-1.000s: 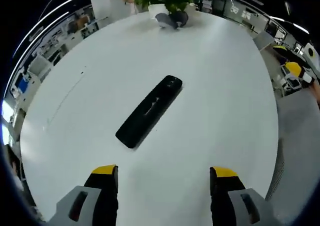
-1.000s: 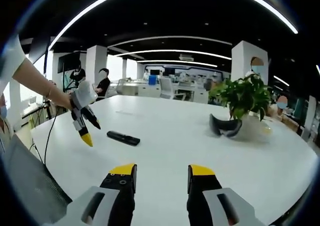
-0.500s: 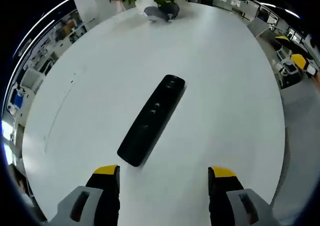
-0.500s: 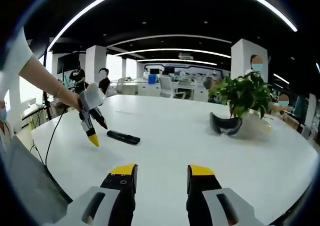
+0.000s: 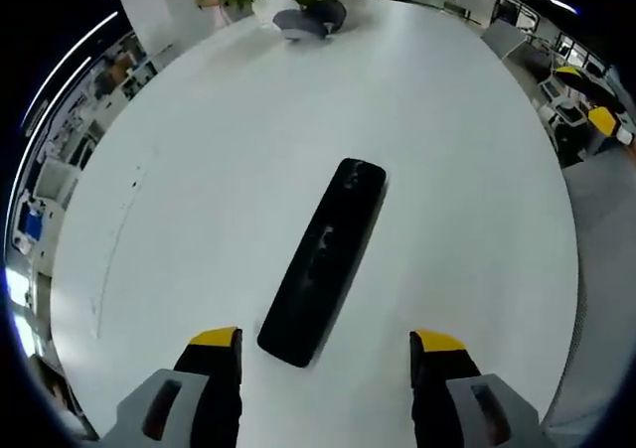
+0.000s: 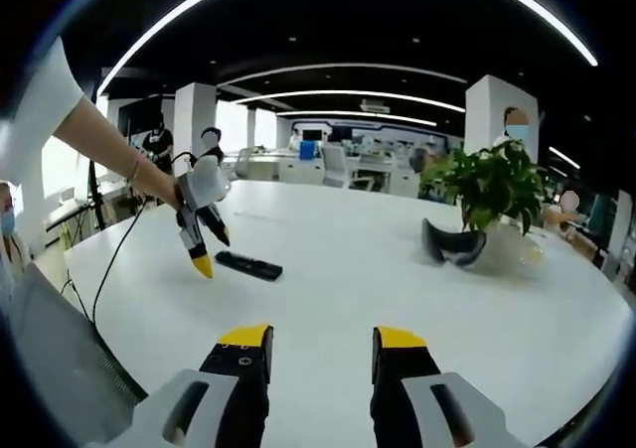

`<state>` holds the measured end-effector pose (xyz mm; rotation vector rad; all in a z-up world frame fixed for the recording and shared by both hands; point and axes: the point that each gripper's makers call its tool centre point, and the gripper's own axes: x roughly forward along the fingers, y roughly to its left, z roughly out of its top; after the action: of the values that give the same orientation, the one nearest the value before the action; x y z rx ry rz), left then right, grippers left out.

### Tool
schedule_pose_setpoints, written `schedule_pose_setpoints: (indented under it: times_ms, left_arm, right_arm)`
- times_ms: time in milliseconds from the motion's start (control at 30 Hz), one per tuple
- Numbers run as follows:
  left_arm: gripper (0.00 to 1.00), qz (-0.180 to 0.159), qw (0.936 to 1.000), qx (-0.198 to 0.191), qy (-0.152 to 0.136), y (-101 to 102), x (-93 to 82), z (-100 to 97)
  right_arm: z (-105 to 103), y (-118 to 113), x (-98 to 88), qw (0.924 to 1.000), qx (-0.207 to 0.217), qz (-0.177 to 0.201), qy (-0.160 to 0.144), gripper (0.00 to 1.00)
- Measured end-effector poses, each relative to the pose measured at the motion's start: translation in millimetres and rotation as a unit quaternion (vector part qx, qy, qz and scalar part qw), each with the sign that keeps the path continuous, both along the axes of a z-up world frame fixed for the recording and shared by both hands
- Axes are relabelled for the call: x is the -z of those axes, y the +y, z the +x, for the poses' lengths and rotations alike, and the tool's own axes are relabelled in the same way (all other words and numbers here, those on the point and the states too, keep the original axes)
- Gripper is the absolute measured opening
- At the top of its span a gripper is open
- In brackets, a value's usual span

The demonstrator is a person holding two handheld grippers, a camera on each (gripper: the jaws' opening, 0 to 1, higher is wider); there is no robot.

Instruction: Press the specified remote control buttons in sequence, fully releasing each button before pressing the next.

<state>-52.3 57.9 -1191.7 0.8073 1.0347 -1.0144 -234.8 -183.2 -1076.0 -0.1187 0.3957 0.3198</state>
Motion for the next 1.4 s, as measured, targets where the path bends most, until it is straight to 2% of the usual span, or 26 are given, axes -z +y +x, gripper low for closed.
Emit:
schedule_pose_setpoints:
  times_ms: [67,200,367,500,667,800,967,1100,1400]
  left_arm:
    - [0.69,0.003,0.9999,0.009,-0.003,-2.3,-0.4,3.4]
    - [0.59,0.015,0.9991,0.038,-0.009,-9.0,-0.6,9.1]
    - [0.53,0.020,0.9979,0.061,0.011,-17.5,2.9,5.2]
    - [0.50,0.024,0.9969,0.073,0.012,-19.2,3.6,6.9]
    - [0.24,0.024,0.9959,0.078,0.040,-19.2,6.9,0.0]
    - [0.24,0.024,0.9961,0.078,0.033,-18.5,9.2,-0.4]
    - [0.24,0.022,0.9965,0.070,0.038,-19.0,9.3,-3.5]
    - [0.23,0.031,0.9934,0.102,0.041,-19.1,8.1,-13.3]
    - [0.23,0.040,0.9929,0.104,0.042,-19.9,6.1,-23.6]
  right_arm:
    - [-0.1,0.1,0.8,1.0000,0.000,0.000,0.001,0.37]
    - [-0.1,0.5,1.2,1.0000,0.000,0.003,0.002,0.37]
    - [-0.4,-0.9,1.9,1.0000,0.004,0.003,0.003,0.37]
    - [-0.7,-1.7,2.5,1.0000,0.005,0.003,0.004,0.37]
    - [-0.8,-1.6,3.2,1.0000,0.004,0.001,0.005,0.37]
    - [-0.5,-1.7,2.9,1.0000,0.004,0.001,0.005,0.36]
    - [-0.3,-0.9,3.3,1.0000,0.002,-0.001,0.006,0.36]
    - [-0.3,0.0,3.8,1.0000,0.000,-0.002,0.007,0.36]
    - [-0.5,0.8,4.0,1.0000,-0.003,-0.004,0.008,0.36]
